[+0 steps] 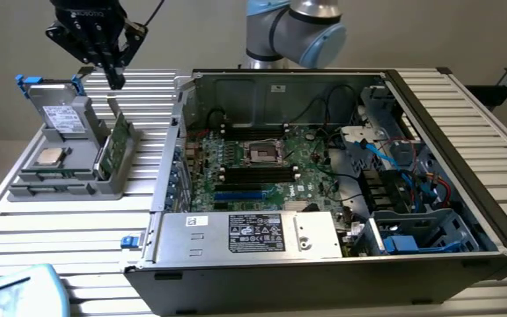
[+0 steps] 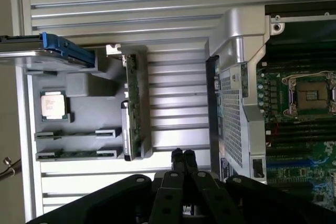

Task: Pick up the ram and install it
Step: 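Reach for the ram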

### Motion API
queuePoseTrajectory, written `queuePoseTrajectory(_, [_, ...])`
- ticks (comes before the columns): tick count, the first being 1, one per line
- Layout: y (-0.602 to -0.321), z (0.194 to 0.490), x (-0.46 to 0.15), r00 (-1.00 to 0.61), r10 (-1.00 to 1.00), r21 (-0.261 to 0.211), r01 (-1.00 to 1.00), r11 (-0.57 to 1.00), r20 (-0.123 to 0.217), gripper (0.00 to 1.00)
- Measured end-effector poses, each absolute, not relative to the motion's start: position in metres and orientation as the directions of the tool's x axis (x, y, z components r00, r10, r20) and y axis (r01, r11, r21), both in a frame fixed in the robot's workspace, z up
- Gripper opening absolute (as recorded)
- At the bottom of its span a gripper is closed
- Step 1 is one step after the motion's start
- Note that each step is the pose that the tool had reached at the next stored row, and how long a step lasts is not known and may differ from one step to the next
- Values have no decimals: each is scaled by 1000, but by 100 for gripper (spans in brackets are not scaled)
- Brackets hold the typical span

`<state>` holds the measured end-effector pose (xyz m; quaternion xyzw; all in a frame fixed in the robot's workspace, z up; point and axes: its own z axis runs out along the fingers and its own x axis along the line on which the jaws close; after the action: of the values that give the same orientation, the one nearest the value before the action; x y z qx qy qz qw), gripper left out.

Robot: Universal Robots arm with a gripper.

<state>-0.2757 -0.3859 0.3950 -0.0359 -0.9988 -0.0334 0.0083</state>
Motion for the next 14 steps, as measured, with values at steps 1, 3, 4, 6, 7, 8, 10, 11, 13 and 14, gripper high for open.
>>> queuePoseTrajectory(1, [-386,395,-280,-997,71,67,72,995,21,11])
queuePoseTrajectory(3, [-386,394,-289,-997,71,68,73,995,25,11])
queuePoseTrajectory(4, [-386,394,-294,-997,71,69,73,995,27,11])
queuePoseTrajectory(6, [-385,393,-303,-997,71,70,73,995,32,11])
queuePoseTrajectory(7, [-385,393,-307,-997,71,71,73,995,35,11])
queuePoseTrajectory(8, [-385,393,-312,-997,71,71,74,995,38,11])
queuePoseTrajectory(10, [-385,392,-321,-997,71,73,74,995,43,11])
queuePoseTrajectory(11, [-385,392,-326,-996,71,74,74,994,46,11])
queuePoseTrajectory(13, [-385,391,-335,-996,71,76,75,994,53,11])
queuePoseTrajectory(14, [-385,391,-339,-996,71,77,75,994,56,11])
